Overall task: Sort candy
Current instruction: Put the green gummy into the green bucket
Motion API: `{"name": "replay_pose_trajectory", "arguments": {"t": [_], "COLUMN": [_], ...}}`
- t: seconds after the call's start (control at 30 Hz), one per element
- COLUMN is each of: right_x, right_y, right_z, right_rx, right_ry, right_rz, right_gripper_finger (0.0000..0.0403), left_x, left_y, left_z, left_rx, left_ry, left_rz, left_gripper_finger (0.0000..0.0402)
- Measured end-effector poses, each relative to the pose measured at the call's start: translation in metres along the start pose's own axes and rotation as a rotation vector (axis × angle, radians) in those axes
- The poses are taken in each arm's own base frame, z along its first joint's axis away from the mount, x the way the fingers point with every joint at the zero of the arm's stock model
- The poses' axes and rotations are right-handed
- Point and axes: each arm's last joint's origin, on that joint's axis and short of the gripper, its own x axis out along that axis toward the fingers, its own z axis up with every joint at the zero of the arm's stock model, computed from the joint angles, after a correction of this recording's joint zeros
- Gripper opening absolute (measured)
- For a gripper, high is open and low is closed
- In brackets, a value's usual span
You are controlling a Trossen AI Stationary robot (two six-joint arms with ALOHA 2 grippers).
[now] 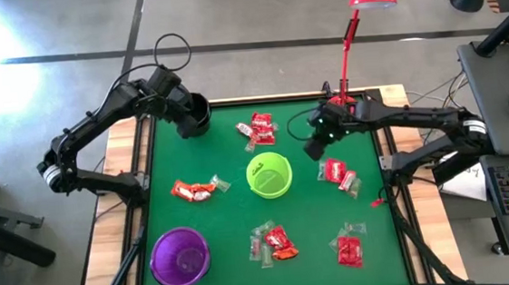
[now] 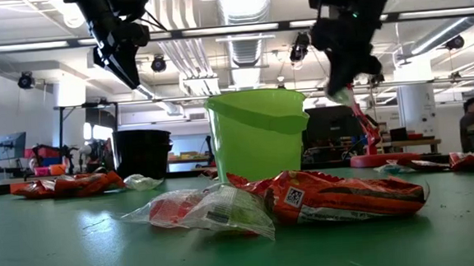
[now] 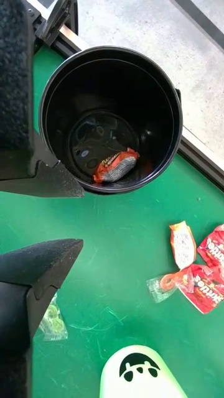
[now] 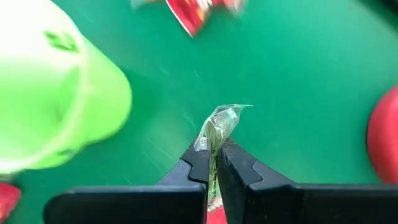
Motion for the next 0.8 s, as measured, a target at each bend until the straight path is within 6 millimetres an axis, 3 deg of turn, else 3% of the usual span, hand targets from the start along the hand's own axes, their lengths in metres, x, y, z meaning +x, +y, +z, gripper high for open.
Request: {"name": "replay_pose_trajectory", "arguments": {"t": [0.27,0.8], "right_x": [-0.002,0.038], "right_y": [0.02,0.076], "right_z": [0.031,0.055], "right_rx": [-0.086,-0.331], "right_ry": [-0.027,0.089], "right_rz": [0.058,0.271], "right_gripper_finger": [0.0009,0.0009], "left_x": [0.0,0.0], "left_y": [0.0,0.0], "left_z": [0.0,0.0], "left_rx": [0.0,0.0], "left_ry": [0.0,-0.001], "left_rz": [0.001,0.001], "left_gripper_finger": [0.01,0.01]}}
